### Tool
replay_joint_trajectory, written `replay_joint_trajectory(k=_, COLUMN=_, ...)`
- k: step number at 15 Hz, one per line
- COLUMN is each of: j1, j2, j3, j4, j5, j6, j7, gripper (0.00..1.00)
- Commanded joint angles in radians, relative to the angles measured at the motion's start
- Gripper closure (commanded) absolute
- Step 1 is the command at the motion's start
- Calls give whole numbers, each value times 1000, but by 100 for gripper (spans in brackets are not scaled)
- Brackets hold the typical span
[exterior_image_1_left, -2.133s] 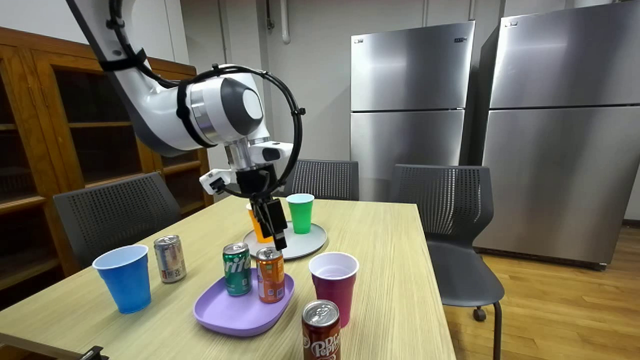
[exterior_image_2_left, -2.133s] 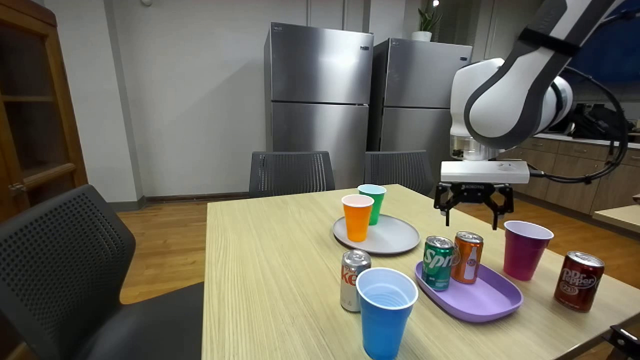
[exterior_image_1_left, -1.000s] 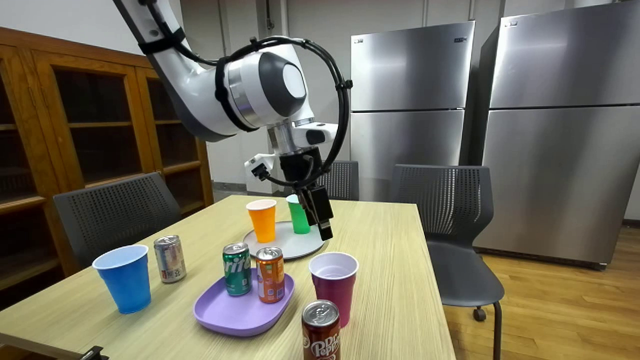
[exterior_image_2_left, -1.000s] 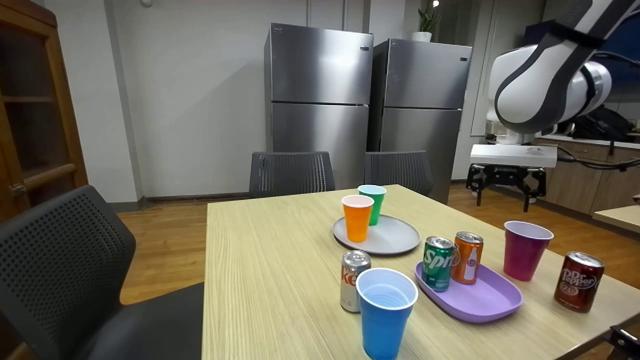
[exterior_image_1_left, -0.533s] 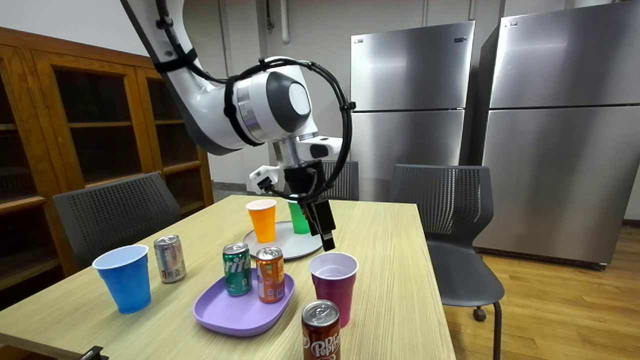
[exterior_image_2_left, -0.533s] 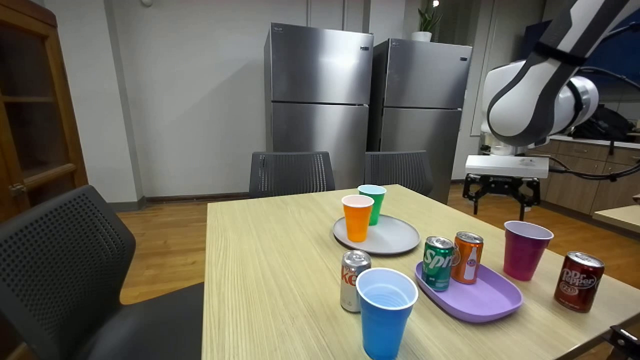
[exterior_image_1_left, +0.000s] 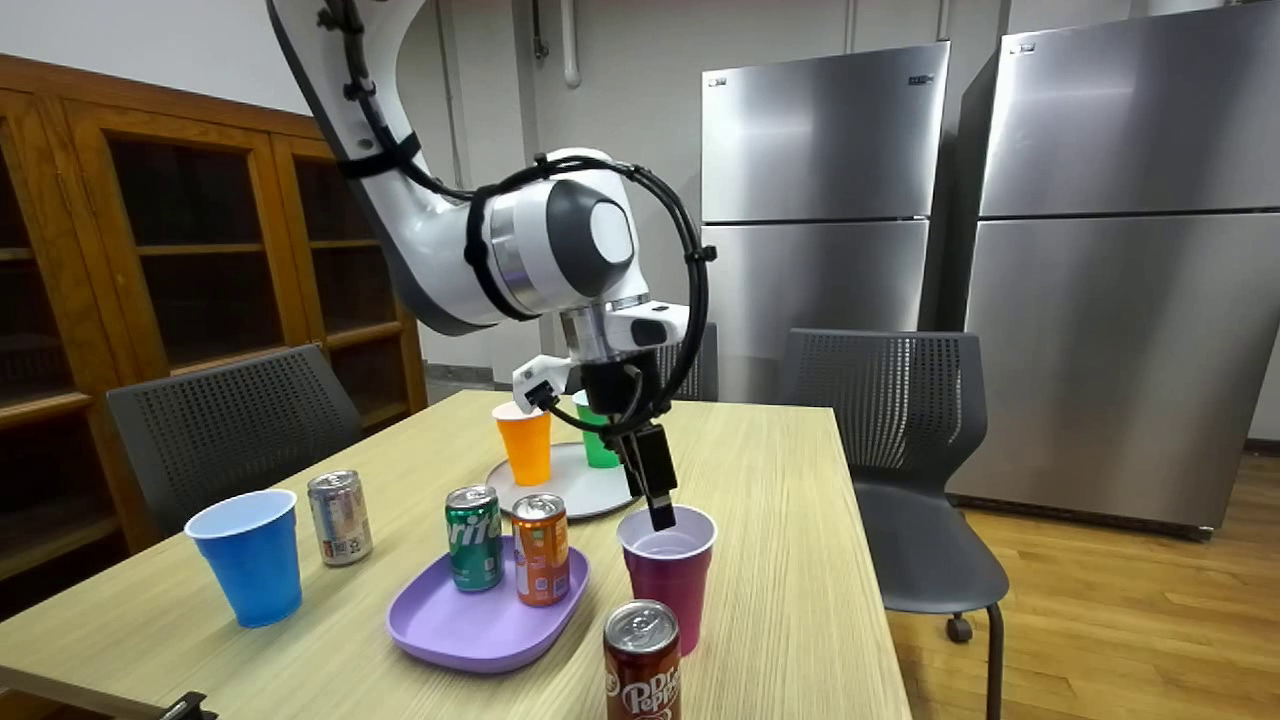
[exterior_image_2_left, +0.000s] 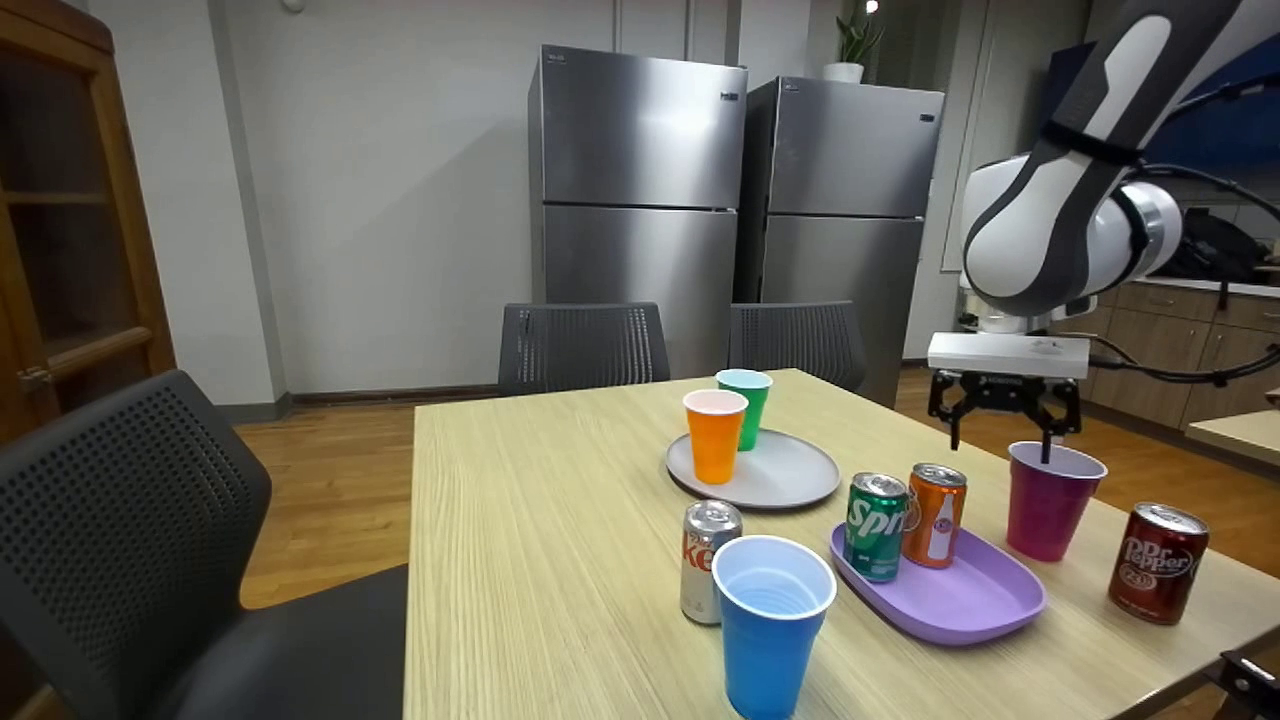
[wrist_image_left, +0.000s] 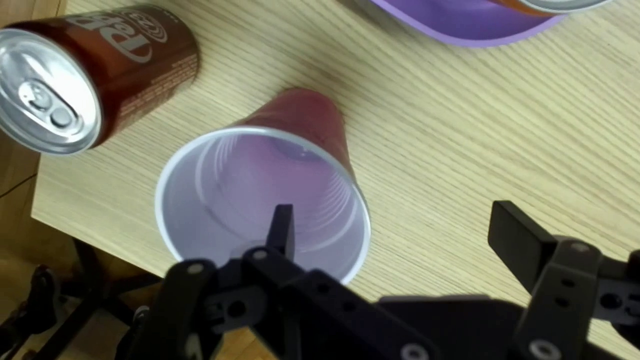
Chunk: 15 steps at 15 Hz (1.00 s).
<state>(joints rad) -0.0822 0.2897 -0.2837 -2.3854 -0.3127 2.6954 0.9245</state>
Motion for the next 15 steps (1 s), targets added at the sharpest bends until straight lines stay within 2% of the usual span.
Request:
replay_joint_trajectory(k=1, j1=-3, j2=41, j3=-9, j4=28, j5=58, j6=8, j7=-57, gripper=0)
replay_joint_trajectory(k=2, j1=-4, j2=49, j3=-12, j4=32, j5=67, j6=8, j7=-65, gripper=0)
replay_joint_trajectory(k=3, j1=-4, j2=54, j3=-14, j4=36, j5=76, j6=8, j7=-75, gripper=25)
replay_joint_trajectory(k=4, j1=-4, j2=57, j3=-16, j4=38, j5=84, j6=9, j7=-86, gripper=26)
replay_joint_trajectory(k=13, j1=10, j2=46, j3=-62, j4=47, j5=71, j6=-1, j7=-134, gripper=95)
replay_joint_trajectory(k=15, j1=17, j2=39, j3=-69, j4=48, j5=65, j6=-5, j7=-138, gripper=100)
